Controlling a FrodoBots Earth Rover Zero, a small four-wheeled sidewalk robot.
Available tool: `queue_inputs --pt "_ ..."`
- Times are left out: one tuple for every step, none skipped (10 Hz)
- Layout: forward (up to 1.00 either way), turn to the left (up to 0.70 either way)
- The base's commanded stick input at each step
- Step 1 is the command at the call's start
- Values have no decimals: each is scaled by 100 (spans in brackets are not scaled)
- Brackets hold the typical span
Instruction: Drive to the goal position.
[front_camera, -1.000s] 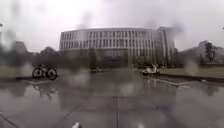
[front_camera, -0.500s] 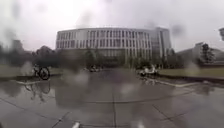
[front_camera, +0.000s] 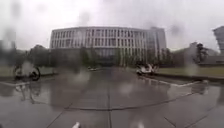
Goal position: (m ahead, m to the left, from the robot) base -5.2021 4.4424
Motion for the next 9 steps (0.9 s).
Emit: queue_inputs --pt "69 -13" --pt "69 -13" --pt "69 -13" --pt "69 -13" --pt "69 -13" --pt "69 -13" --pt "69 -13" --pt "69 -13" --pt "69 -13"
